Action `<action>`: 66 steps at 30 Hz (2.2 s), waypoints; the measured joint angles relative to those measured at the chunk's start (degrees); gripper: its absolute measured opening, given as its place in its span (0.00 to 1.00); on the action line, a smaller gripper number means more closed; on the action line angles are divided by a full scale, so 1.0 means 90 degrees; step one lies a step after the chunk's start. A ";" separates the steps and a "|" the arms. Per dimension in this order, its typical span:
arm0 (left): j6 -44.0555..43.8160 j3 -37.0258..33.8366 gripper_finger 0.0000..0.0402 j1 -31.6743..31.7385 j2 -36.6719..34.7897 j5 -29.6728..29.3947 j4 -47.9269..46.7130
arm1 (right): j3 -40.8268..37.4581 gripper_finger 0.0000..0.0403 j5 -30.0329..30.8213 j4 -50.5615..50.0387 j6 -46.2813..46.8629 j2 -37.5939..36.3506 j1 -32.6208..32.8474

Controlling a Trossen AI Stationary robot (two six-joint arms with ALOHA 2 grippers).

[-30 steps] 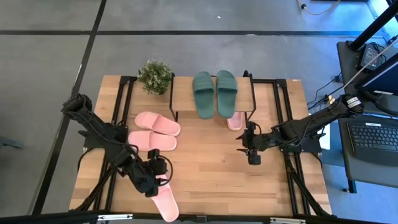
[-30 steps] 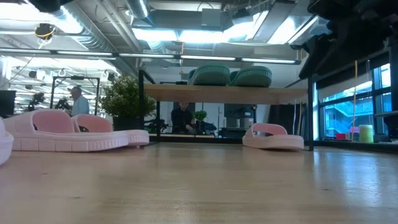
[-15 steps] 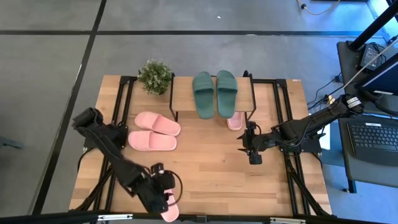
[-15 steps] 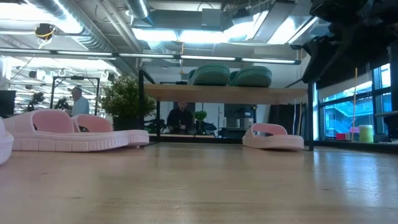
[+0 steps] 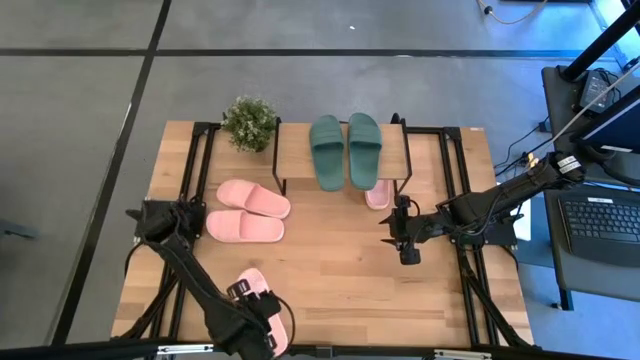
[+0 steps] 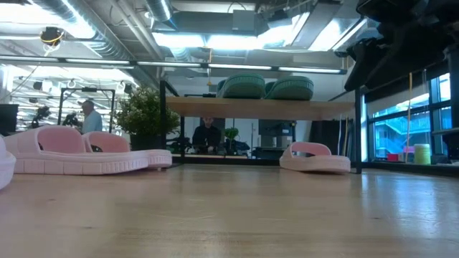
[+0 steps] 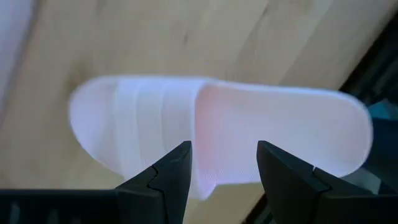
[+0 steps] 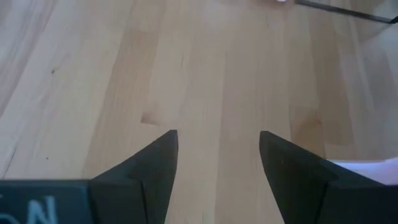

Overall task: Pick and place slides into the shelf
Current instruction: Put the pink slipper under the shelf

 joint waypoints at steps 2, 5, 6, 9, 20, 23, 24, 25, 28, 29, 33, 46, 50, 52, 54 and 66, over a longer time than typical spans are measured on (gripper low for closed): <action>-0.0173 0.0000 0.43 0.0006 0.0143 0.0253 0.0004 | 0.0000 0.56 0.0000 0.0001 -0.0002 0.0001 0.0000; -0.0380 0.0000 0.43 0.0008 0.0331 0.0520 -0.0073 | 0.0000 0.56 0.0000 0.0010 -0.0002 0.0001 0.0001; -0.0479 0.0000 0.43 0.0008 0.0374 0.0578 -0.0139 | 0.0000 0.56 0.0000 0.0019 -0.0002 0.0001 0.0000; -0.0827 0.0002 0.43 0.0008 0.0475 0.0838 -0.0510 | 0.0000 0.56 0.0000 0.0053 -0.0010 0.0001 0.0000; -0.1142 0.0003 0.43 0.0086 0.0582 0.0585 -0.1323 | 0.0000 0.56 0.0000 0.0050 -0.0204 0.0001 0.0000; -0.1132 0.0002 0.43 0.0157 0.0582 0.0504 -0.1328 | 0.0000 0.56 0.0000 0.0050 -0.0202 0.0001 0.0000; -0.1129 0.0002 0.43 0.0178 0.0582 0.0487 -0.1316 | 0.0000 0.56 0.0000 0.0050 -0.0201 0.0001 0.0000; -0.1129 0.0002 0.43 0.0200 0.0582 0.0482 -0.1300 | 0.0000 0.56 0.0000 0.0050 -0.0198 0.0003 0.0000; -0.1124 0.0002 0.43 0.0261 0.0582 0.0480 -0.1193 | 0.0000 0.56 0.0000 0.0048 -0.0192 0.0003 0.0000; -0.1124 0.0002 0.43 0.0278 0.0582 0.0480 -0.1163 | 0.0000 0.56 0.0000 0.0045 -0.0194 0.0003 0.0000; -0.1125 0.0002 0.43 0.0352 0.0582 0.0479 -0.1071 | 0.0000 0.56 0.0000 0.0045 -0.0194 0.0006 0.0000; -0.0789 -0.0594 0.43 0.0457 0.0580 0.0434 -0.0917 | 0.0000 0.56 0.0000 0.0043 -0.0158 0.0006 0.0000; -0.0789 -0.0772 0.43 0.0470 0.0580 0.0440 -0.0921 | 0.0000 0.56 0.0000 0.0043 -0.0165 0.0006 0.0000; -0.0789 -0.0801 0.43 0.0470 0.0577 0.0441 -0.0916 | 0.0000 0.56 0.0000 0.0042 -0.0165 0.0006 0.0000; -0.0786 -0.0804 0.43 0.0470 0.0577 0.0441 -0.0916 | 0.0000 0.56 0.0000 0.0043 -0.0165 0.0006 0.0000; -0.0591 -0.0818 0.04 0.0560 0.0575 0.0458 -0.1024 | 0.0000 0.56 0.0000 0.0043 -0.0172 0.0006 0.0000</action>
